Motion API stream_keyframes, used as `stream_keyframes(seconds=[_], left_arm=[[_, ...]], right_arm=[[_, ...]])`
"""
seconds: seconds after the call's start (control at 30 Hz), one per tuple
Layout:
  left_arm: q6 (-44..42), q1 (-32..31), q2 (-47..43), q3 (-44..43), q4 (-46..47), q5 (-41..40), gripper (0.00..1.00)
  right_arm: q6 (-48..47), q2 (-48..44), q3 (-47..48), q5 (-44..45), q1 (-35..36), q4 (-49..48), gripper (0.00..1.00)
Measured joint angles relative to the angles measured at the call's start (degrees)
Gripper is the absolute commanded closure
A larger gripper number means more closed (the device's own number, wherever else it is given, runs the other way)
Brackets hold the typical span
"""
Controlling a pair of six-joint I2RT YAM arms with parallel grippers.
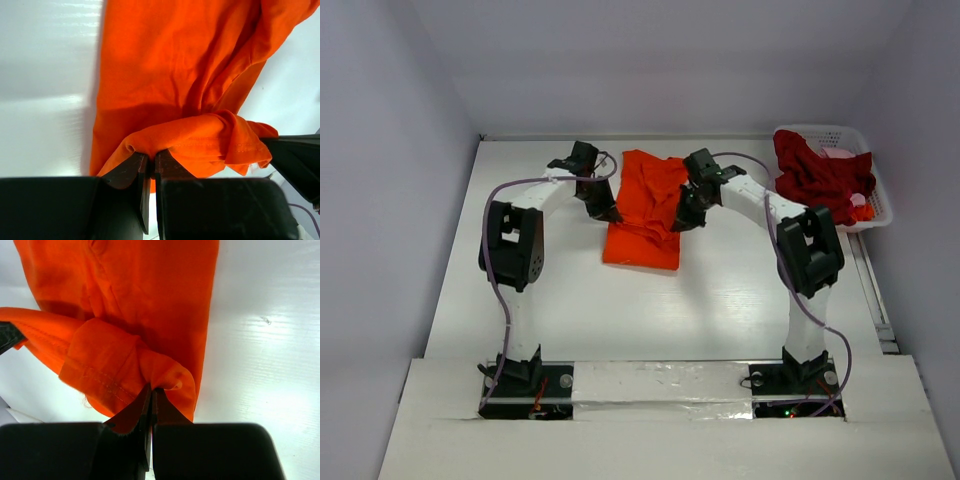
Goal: Fold and stack the t-shirts
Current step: Fold the folded rectangular tshirt in 1/3 of the way
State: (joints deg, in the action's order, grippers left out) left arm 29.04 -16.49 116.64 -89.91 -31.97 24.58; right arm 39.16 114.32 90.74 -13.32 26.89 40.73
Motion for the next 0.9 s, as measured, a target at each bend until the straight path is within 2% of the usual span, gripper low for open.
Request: stream_keyframes(seconds=[0.23,0.4,0.53,0.57,0.6,0.63,0.67,0.7,0.73,0.77,0.8,0.9], left_arm=[[-0.1,0.6,1.9,-0.2,0.2,0.5,0.97],[-0.1,0.6,4.9,-0.2,1.0,0.6,0.92],[-0.1,0.6,6.1,-0.3,1.6,0.8,0.72],[0.0,0.6,6.2,-0.5,1.6,1.2,0.61],[-0.2,0.7,6.2,-0.8,1.9,1.3,0.55],[-0.1,0.7,6.2,-1.1,2.1,1.5,0.48],[0.0,0.7,6.2,-1.3,2.4,1.6,0.34],[0.1,0.7,6.2,-1.5,2.7,2.2,0.26],[0.4,0.7,6.2,-1.9,3.0,2.6,0.17],[0.6,0.7,6.1,-2.2,3.2,2.8,0.01],[0.6,0.7,6.1,-2.4,3.4,2.7,0.01],[0.7,1.0,5.6,-2.4,3.9,1.7,0.01]], right_arm=[[-0.4,1.7,0.4,-0.1,-0.6,0.0,1.0],[-0.6,3.3,1.3,-0.3,-0.6,0.0,1.0],[-1.2,5.3,2.9,-0.3,-0.6,0.0,1.0],[-1.3,5.8,3.1,-0.3,-0.6,0.0,1.0],[-1.5,6.1,3.3,-0.3,-0.6,0.1,0.98],[-1.6,6.2,3.5,-0.4,-0.6,0.0,0.89],[-1.6,6.4,3.6,-0.4,-0.6,0.1,0.79],[-1.8,6.6,3.6,-0.3,-0.6,0.0,0.59],[-1.7,6.6,3.6,-0.3,-0.6,0.0,0.5],[-2.2,6.6,3.6,-0.1,-0.6,0.1,0.43],[-2.4,6.6,3.6,0.2,-0.6,0.0,0.33],[-3.1,6.6,3.7,2.0,-0.6,0.1,0.18]])
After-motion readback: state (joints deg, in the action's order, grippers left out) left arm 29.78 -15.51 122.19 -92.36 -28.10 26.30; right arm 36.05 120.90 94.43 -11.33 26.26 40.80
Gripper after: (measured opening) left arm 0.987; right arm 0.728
